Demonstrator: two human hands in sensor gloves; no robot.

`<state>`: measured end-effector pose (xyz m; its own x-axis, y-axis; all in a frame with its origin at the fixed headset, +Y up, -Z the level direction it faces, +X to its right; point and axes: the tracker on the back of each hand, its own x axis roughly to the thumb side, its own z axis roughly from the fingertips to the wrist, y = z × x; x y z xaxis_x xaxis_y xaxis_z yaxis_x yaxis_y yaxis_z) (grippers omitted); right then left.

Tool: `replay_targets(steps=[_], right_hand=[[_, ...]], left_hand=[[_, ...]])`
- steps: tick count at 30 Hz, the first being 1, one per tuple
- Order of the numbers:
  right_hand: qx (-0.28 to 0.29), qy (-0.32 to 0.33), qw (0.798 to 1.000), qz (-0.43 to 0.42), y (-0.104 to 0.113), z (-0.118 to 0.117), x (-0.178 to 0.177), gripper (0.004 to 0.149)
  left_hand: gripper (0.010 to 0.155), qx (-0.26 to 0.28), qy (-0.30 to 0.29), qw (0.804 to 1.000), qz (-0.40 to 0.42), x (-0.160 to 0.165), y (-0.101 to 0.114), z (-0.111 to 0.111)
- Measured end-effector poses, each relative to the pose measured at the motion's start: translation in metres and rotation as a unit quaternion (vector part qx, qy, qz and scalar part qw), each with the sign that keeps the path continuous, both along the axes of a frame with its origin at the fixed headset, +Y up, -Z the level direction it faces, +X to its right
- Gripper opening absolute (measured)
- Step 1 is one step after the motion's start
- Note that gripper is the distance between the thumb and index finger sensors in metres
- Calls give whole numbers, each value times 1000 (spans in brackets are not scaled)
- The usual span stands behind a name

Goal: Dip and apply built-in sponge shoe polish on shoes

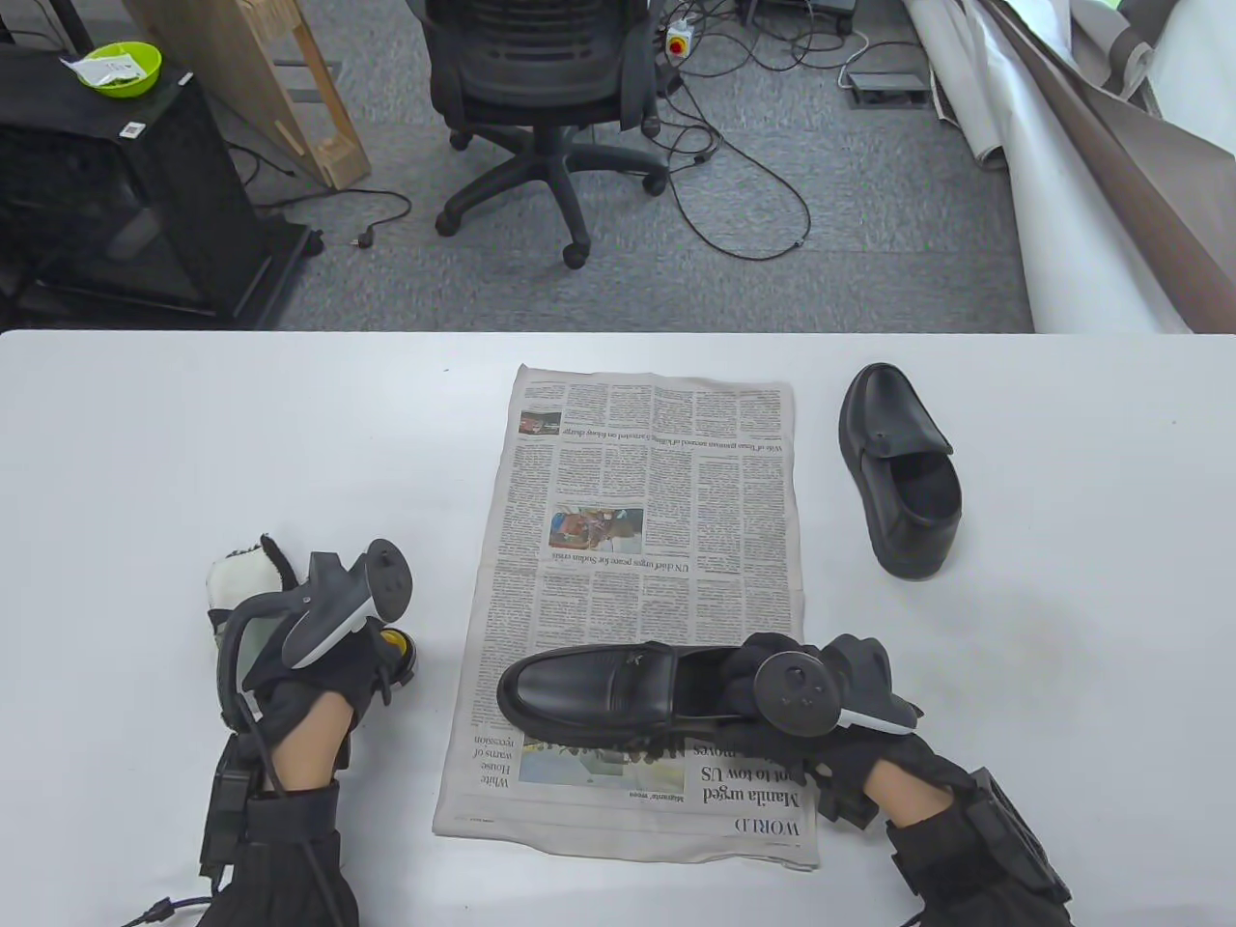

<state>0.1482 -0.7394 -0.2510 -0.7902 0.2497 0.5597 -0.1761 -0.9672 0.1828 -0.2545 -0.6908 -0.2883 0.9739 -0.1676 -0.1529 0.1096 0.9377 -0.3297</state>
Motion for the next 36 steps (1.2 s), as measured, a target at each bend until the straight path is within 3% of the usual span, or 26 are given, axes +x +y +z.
replay_targets(steps=[4,8,13,22,36], right_hand=[[0,1,1000,-1,0,0,0,39],[1,4,1000,3,0,0,0,40],[4,6,1000,5,0,0,0,44],[9,7,1000,10,0,1,0,44],[9,6,1000,8,0,1,-1,40]], left_hand=[[49,33,-56,996,60,22,20,11],[49,27,-142,984,106,70,19,15],[49,32,-183,979,89,107,11,18],[50,33,-197,979,49,126,-7,19],[50,9,-238,967,88,135,-3,30]])
